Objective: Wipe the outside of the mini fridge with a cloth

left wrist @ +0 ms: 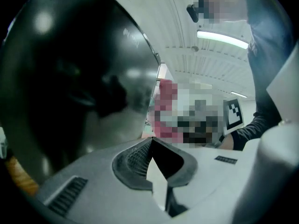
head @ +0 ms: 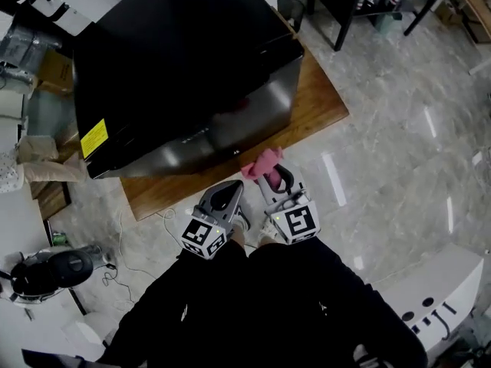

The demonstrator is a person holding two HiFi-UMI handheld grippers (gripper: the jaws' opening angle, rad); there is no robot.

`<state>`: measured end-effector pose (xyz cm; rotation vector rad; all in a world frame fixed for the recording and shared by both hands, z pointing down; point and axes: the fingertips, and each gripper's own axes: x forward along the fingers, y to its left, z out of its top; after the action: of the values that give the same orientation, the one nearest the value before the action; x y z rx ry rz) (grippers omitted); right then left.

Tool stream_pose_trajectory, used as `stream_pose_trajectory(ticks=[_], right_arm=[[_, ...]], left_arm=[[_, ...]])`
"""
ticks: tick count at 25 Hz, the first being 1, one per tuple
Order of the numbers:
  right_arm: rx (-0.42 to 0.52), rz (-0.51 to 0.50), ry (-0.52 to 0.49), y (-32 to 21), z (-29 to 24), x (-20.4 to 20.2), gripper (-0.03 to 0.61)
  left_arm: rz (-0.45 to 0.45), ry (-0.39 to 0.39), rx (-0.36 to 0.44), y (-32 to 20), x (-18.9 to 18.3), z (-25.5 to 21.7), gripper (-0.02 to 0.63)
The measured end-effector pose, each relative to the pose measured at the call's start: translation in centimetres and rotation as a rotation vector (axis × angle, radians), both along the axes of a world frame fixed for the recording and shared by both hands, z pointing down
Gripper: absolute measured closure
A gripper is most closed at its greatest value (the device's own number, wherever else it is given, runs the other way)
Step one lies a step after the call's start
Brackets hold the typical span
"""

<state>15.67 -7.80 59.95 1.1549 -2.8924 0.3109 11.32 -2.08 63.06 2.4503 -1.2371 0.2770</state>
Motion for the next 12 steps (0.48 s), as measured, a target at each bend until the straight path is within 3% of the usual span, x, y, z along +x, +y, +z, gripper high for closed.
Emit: stream_pose_trajectory(ticks=[3,7,12], right_arm=[[0.027,-0.068,-0.061,3.5,-6.5,-2.4,0.468],[0.098,-0.233,-0.061,6.8,-13.2,-8.8,0.468],[0.075,-0.359,-0.118,12.4,-16.9,-12.2,0.468]], left_arm=[[-0.040,-0.013,0.032,4.0,-3.5,-5.2,0.609],[-0.143,-0.005,0.164,5.9,-9.0,-13.3,0.609],[-0.151,0.000,0.256,9.6,-11.1,-19.4,0.609]])
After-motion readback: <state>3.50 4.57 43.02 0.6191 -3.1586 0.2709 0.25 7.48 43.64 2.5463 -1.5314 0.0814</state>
